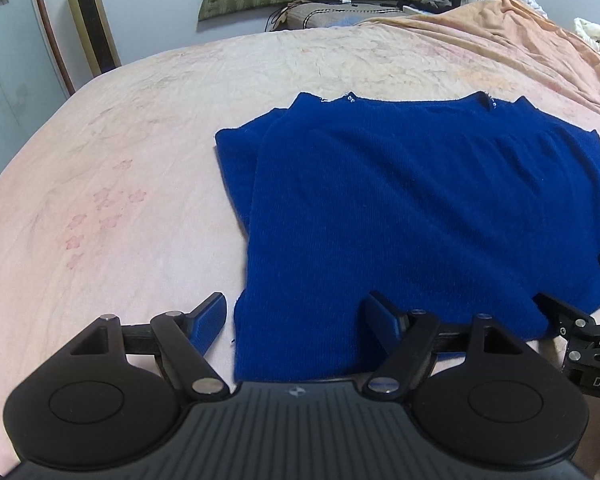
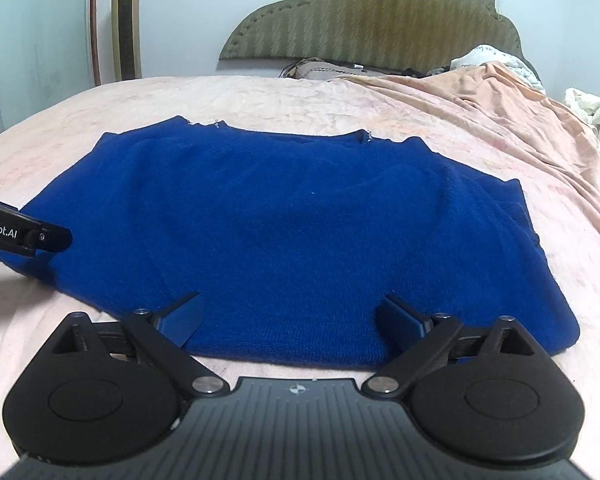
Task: Fold small clothes
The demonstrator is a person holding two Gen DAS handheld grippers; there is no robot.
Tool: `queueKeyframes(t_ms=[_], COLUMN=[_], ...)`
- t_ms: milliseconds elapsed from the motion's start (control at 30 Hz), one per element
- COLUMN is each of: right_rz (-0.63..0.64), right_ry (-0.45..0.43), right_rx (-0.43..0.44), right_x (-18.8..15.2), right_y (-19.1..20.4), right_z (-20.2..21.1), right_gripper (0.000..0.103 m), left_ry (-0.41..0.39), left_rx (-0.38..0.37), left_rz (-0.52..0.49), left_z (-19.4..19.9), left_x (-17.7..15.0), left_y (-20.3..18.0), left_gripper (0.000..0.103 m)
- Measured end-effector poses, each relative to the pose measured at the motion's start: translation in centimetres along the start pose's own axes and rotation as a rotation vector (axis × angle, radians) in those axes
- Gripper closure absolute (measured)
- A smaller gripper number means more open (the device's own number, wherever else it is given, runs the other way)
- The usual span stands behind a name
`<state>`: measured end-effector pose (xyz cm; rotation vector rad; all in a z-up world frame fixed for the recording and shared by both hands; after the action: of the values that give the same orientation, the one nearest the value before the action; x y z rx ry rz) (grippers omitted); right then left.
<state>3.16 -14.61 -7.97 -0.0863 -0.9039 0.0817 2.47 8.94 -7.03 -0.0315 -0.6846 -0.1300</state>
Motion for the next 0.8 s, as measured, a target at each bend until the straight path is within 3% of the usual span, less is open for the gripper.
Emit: queueKeyframes(t_ms=[400, 500, 600, 700, 800], right_rz=[-0.014, -0.013, -0.016, -0.01, 0.119], right_ry=[-0.003, -0.003, -0.009, -0.057, -0.155], right_rx=[0.003, 0.003, -0.001, -0.017, -0.013], right_x=[-0.2, -0.2, -0.1, 0.8, 1.9], right_y=[-0.1, -0.2, -0.2, 0.4, 2.8], right_z=[-0.1, -0.1, 0.2, 1.8, 4.0], right_gripper=[0.0, 0.0, 0.003, 0.011, 0.011], left_ry=[-0.014, -0.045, -0.096, -0.107, -0.093], left_rx=[-0.027, -0.047, -0.018, -0.004, -0.046], left_rz=[0.002, 0.025, 0.027, 0.066, 0.138], left_z=[0.2, 0.9, 1.6, 1.5, 1.0], left_x=[-0.7, -0.3, 0.9, 2.2, 3.2], left_y=[0.3, 1.0, 2.3, 4.2, 5.8], left_gripper=[0.026, 0.025, 0.025, 0.025, 0.025])
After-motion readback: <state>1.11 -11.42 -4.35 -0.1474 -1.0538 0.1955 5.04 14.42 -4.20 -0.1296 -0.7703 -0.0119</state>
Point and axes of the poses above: each gripper's, at about its wrist camera, not at the fingertips, and z roughly against the way its jaws point, y to its left, x to its top, the point moved 8 cm from there along -z, roughly the way its jaws point, and after that the axes turned 6 degrees about -x, right-handed, at the moved point
